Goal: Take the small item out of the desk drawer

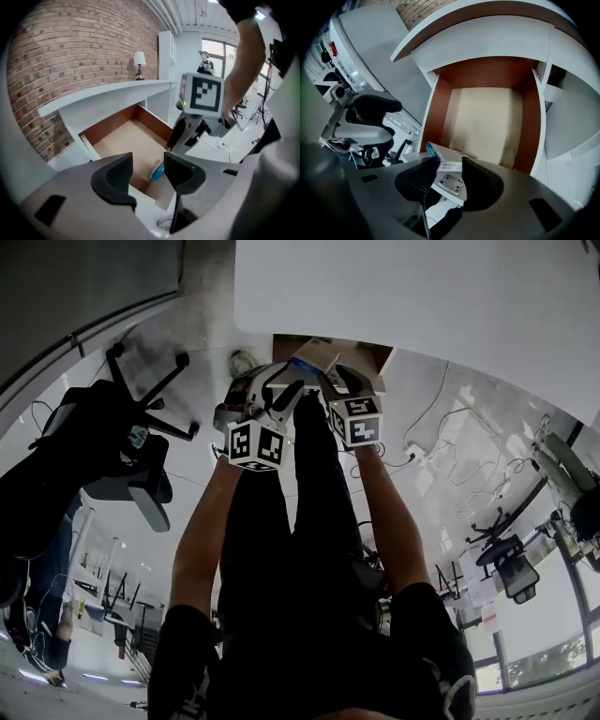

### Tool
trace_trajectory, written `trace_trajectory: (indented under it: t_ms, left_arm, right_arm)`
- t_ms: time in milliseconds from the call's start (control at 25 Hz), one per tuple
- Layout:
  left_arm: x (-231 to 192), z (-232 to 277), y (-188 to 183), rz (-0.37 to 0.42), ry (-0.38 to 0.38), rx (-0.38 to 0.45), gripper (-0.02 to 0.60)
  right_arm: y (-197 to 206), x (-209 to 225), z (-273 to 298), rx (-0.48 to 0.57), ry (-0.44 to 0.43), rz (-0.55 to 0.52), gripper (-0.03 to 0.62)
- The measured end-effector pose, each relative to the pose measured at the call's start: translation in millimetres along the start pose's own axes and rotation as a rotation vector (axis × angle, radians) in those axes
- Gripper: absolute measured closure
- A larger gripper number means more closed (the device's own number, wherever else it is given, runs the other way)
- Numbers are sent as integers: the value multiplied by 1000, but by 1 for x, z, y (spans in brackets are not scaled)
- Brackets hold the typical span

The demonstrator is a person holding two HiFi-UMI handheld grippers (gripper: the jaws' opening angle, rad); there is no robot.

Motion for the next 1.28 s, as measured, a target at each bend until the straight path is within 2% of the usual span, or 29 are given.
trace_trajectory:
  t_ms: [280,480,640,880,1040,1280]
  left_arm:
    - [15,41,18,254,214,-177,364]
    - [24,69,26,325,324,-265,364]
    - [29,84,28,367,351,-308,364]
    - [33,100,37,360,355,-350,364]
    - [33,107,38,373,370,-351,365]
    - [35,114,34,391,388,-321,377]
  right_arm:
    - [3,6,-6,12,23,35,411]
    - [3,13,-10,26,24,60,411]
    - [1,18,-15,38,30,74,411]
    - [5,26,-19,49,41,82,415]
    - [7,33,-23,65,66,67,452]
    - [11,41,-21,52,77,34,464]
Point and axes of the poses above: the fingertips, and each gripper's own axes: z forward along the fingers, x to its right, y out of its underside, the point moved 10 cm from there along -z, backward along the fingers, and after that the axes turned 13 degrees about x, right-handed, at the moved point
